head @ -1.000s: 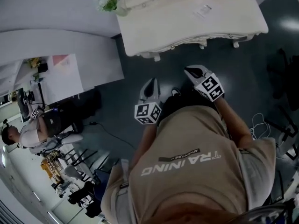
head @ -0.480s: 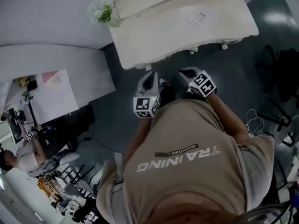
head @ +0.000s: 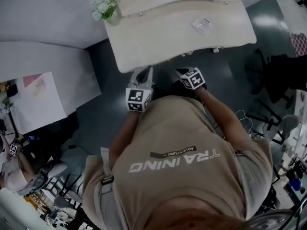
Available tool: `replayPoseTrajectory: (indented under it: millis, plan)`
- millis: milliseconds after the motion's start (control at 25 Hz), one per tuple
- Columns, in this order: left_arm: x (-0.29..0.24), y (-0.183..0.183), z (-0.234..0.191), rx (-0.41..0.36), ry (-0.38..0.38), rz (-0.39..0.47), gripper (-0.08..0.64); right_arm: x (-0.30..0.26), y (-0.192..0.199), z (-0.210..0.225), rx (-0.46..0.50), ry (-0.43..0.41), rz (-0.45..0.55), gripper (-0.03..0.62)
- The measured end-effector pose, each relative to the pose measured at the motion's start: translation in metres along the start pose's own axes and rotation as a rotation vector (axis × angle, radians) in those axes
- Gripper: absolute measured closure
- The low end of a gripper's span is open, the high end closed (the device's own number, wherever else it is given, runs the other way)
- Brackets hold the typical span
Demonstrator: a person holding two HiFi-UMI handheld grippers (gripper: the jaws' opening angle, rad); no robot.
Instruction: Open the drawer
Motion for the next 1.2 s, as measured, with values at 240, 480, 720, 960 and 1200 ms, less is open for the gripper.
replayPoseTrajectory:
  millis: [240,480,720,960,1200]
  plan:
    - [0.001,0.001,-0.024,0.049,-0.054,-0.018,0.552,-0.053,-0.005,0.033,-0.079,0.1,-0.03,0.588]
    - [0.008,0.012,-0.026,0.09,-0.113,-0.041,0.552,-0.082,-0.011,0.045,-0.086,0.11,-0.054,0.48]
    - [0.008,0.015,-0.019,0.128,-0.156,-0.033,0.552,-0.1,-0.022,0.057,-0.056,0.122,-0.066,0.434]
    - [0.029,0.027,-0.016,0.156,-0.25,-0.042,0.552,-0.113,-0.026,0.065,-0.065,0.165,-0.089,0.433]
    - [0.041,0.03,-0.016,0.16,-0.311,-0.051,0.552,-0.121,-0.02,0.064,-0.13,0.146,-0.124,0.449]
Point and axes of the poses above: the fingertips, and each gripper's own axes: x backward along the fingers, z to its right, y out of its underside, the point moved 3 cm from there along x, backward along the fingers, and after that the axes turned 3 degrees about x, right-handed, at the moved point
